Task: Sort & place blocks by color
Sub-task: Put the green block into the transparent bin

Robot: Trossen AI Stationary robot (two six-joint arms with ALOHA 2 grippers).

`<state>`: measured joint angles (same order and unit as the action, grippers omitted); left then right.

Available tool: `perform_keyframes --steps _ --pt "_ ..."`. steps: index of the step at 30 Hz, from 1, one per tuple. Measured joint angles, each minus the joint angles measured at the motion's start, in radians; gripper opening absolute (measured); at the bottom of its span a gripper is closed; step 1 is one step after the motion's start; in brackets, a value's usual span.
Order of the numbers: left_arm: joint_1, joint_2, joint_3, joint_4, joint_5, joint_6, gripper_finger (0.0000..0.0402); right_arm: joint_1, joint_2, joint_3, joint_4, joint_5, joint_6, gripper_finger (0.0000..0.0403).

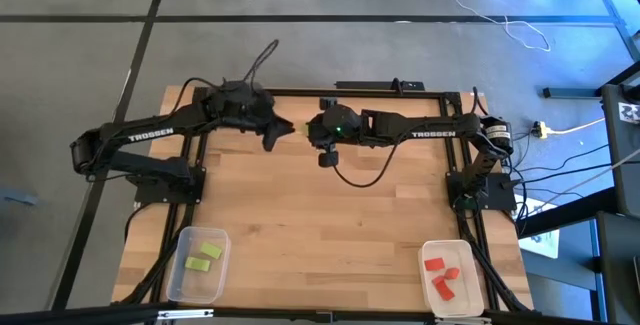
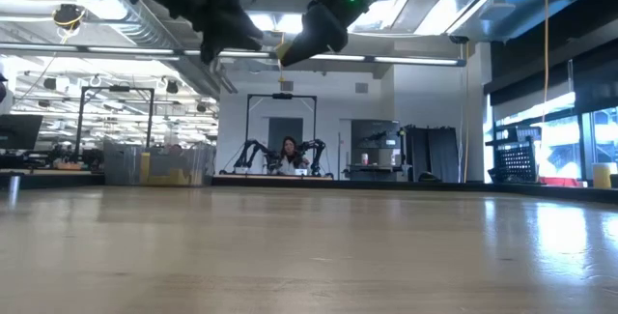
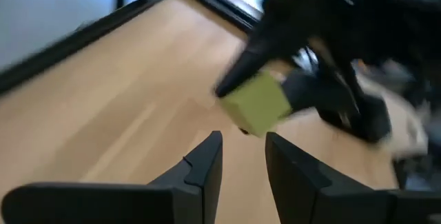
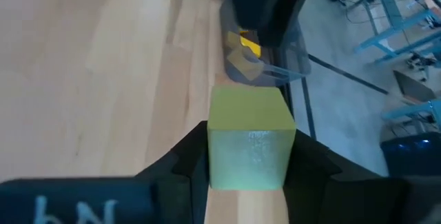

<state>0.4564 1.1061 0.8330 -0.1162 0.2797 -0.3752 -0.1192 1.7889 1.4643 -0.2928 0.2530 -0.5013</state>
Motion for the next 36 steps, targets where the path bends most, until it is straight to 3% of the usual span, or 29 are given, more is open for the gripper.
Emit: perform_keyframes --steps 3,6,11,14,17,24,36 --pt "-0.008 -0.005 0.0 -0.003 0.06 0.194 0.0102 0.0 0.0 0.0 0.0 -0.02 0.002 0.013" --pt "-0.036 -0.042 0.001 0.003 0.045 0.37 0.0102 0.0 0.0 0.0 0.001 -0.021 0.02 0.013" --pt "-0.125 -0.072 0.001 0.0 -0.119 0.683 0.0102 0.0 0.0 0.0 0.003 -0.021 0.051 0.013" --pt "-0.175 -0.07 0.001 -0.004 -0.261 0.787 0.0102 0.0 0.0 0.0 0.006 -0.022 0.055 0.013" --pt "-0.21 -0.059 0.001 0.007 -0.332 0.875 0.0102 0.0 0.0 0.0 0.006 -0.022 0.055 0.013" --pt "-0.236 -0.059 0.0 0.008 -0.397 0.859 0.0102 0.0 0.0 0.0 0.005 -0.022 0.055 0.013" --pt "-0.237 -0.062 0.0 0.013 -0.395 0.808 0.0102 0.0 0.0 0.0 0.005 -0.022 0.055 0.013"
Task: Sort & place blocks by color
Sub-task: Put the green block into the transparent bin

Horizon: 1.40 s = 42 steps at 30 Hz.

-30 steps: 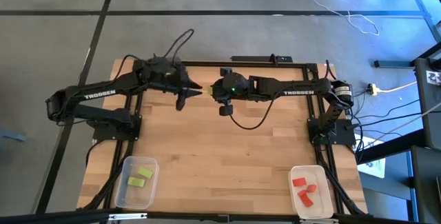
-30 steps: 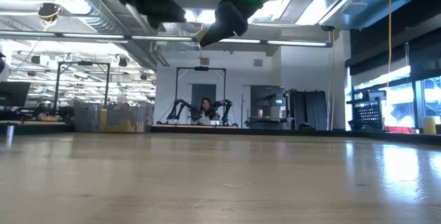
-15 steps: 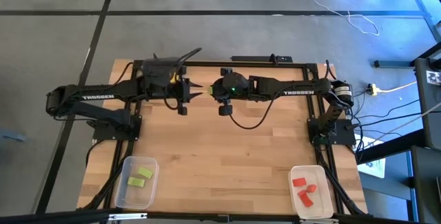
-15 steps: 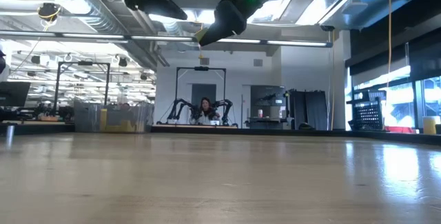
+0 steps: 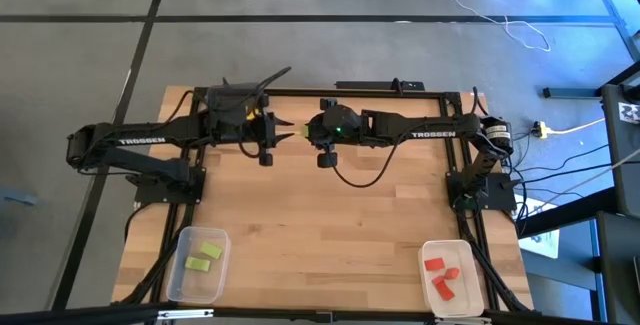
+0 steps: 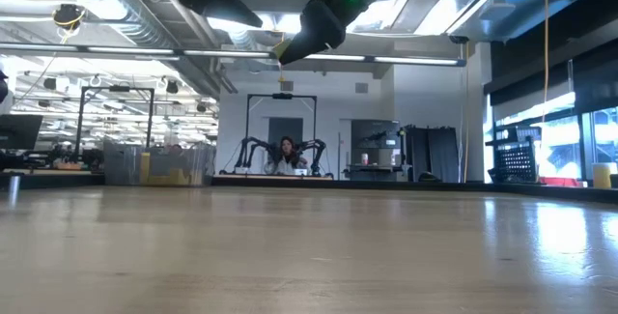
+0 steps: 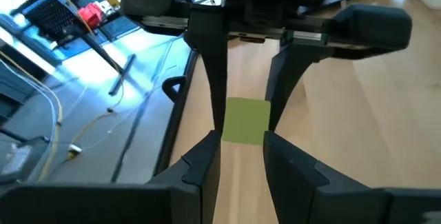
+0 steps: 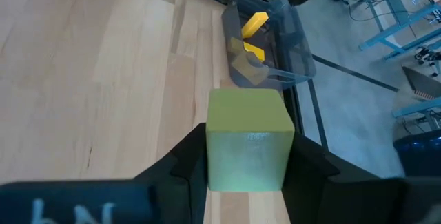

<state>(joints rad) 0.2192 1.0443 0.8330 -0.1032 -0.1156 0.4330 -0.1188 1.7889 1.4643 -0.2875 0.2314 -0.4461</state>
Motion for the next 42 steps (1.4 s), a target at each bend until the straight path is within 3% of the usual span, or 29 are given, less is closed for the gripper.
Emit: perform_keyframes --steps 6,12,23,29,33,42 --pt "0.0 0.0 0.0 0.0 -0.026 -0.038 0.0102 0.0 0.0 0.0 0.0 0.0 0.0 0.013" --pt "0.0 0.0 0.0 0.0 0.057 -0.039 0.0102 0.0 0.0 0.0 -0.001 0.0 0.0 0.013" --pt "-0.009 0.0 0.0 0.0 0.054 -0.074 0.0102 0.0 0.0 0.0 -0.001 0.0 0.0 0.013" --pt "-0.015 0.003 0.0 0.0 -0.019 -0.072 0.0102 0.0 0.0 0.0 -0.001 0.0 0.0 0.013" --pt "-0.017 0.003 0.0 0.0 -0.108 -0.157 0.0102 0.0 0.0 0.0 -0.001 0.0 0.001 0.013" --pt "-0.017 0.003 0.0 0.01 -0.05 -0.132 0.0102 0.0 0.0 0.0 -0.001 0.002 0.001 0.013"
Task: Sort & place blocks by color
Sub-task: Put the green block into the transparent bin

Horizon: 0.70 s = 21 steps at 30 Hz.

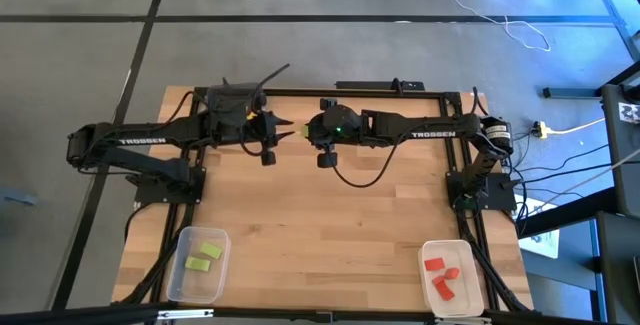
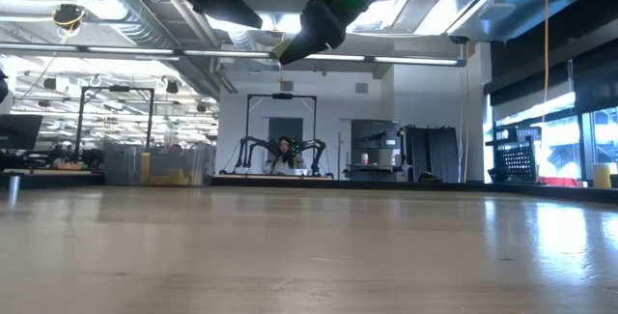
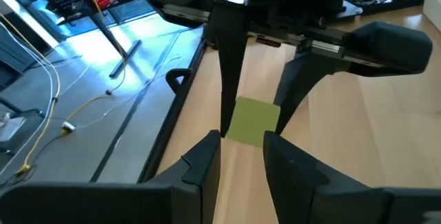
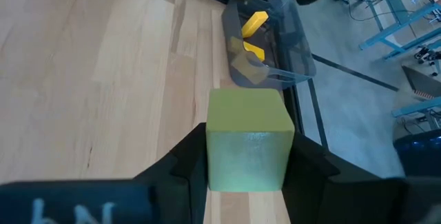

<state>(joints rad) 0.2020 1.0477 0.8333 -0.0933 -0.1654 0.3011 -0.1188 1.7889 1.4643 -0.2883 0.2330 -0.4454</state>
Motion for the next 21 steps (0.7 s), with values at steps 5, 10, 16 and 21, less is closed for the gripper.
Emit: perform_keyframes --steps 5,10,16,21 --pt "0.0 0.0 0.0 0.0 0.003 -0.002 0.0102 0.0 0.0 0.0 0.0 0.0 0.0 0.013" --pt "0.0 0.0 0.0 0.0 0.003 -0.003 0.0102 0.0 0.0 0.0 0.0 0.0 0.0 0.013" --pt "0.0 0.0 0.0 0.0 -0.004 -0.003 0.0102 0.0 0.0 0.0 0.0 0.001 0.0 0.013" --pt "0.0 0.0 0.0 0.0 -0.005 -0.003 0.0102 0.0 0.0 0.0 0.0 0.0 0.041 0.013"
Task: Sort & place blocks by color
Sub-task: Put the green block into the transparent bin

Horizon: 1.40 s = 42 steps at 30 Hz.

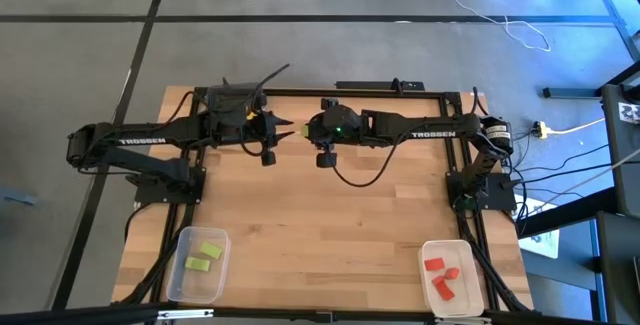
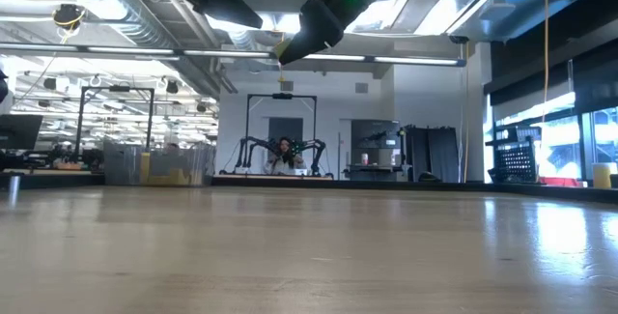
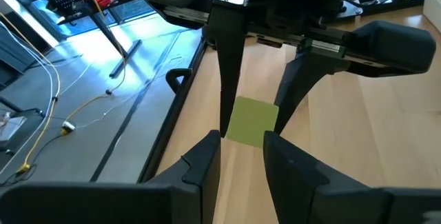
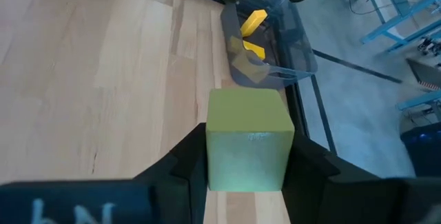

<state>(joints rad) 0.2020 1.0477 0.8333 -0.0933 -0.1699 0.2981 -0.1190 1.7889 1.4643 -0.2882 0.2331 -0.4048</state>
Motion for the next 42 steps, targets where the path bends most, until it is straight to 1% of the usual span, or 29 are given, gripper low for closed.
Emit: perform_keyframes --steps 14,16,18,24,30,33,37,42 --pt "0.0 0.0 0.0 -0.001 0.001 0.0 0.0102 0.0 0.0 0.0 0.0 -0.001 -0.006 0.013" --pt "0.0 -0.001 0.0 -0.009 0.029 0.012 0.0102 0.0 0.0 0.0 0.0 -0.001 -0.022 0.013" --pt "0.001 -0.001 0.002 -0.038 0.088 0.056 0.0102 0.0 0.0 0.0 0.0 -0.001 -0.028 0.013" --pt "0.001 -0.001 0.002 -0.05 0.117 0.071 0.0102 0.0 0.0 0.0 0.0 -0.001 -0.045 0.013" --pt "0.0 -0.001 0.002 -0.05 0.209 0.08 0.0102 0.0 0.0 0.0 0.0 -0.001 -0.045 0.013" --pt "0.0 -0.001 0.002 -0.052 0.222 0.106 0.0102 0.0 0.0 0.0 0.0 0.0 -0.045 0.013" --pt "0.001 -0.001 0.002 -0.052 0.267 0.13 0.0102 0.0 0.0 0.0 0.0 0.0 -0.045 0.013" --pt "0.001 -0.001 0.001 -0.039 0.243 0.189 0.0102 0.0 0.0 0.0 0.0 0.0 -0.045 0.013"
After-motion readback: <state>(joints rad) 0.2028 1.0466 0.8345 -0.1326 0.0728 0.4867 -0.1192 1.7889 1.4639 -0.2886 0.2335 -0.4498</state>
